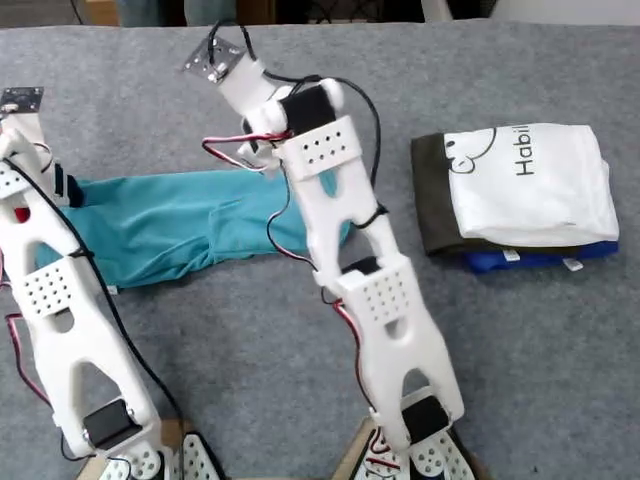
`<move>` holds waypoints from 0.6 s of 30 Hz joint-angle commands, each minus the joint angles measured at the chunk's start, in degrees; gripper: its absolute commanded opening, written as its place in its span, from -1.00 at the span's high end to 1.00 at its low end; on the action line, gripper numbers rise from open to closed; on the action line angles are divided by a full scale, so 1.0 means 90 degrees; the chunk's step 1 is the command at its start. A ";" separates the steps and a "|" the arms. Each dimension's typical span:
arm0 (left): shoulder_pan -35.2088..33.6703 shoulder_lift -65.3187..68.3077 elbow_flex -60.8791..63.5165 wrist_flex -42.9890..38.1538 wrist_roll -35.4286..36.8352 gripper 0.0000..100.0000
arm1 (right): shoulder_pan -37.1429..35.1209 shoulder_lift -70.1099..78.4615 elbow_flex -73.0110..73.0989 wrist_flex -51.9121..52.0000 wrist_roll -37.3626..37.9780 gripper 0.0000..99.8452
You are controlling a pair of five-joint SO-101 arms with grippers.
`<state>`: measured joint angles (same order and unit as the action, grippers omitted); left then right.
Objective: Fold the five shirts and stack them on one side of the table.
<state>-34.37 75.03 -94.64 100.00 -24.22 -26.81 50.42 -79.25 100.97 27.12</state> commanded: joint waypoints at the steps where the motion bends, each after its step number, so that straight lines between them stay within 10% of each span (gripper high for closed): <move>1: -0.0396 -0.0977 -0.0024 0.0107 -0.0049 0.63 | 0.0039 -0.1187 0.0913 0.0039 -0.0078 0.96; 18: -0.0708 -0.3712 0.5885 -0.0488 -0.0059 0.43 | 0.0049 -0.3023 0.3932 0.0029 -0.0078 0.96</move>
<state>-41.05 45.32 -48.04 99.12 -24.57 -26.90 27.12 -44.18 100.97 26.86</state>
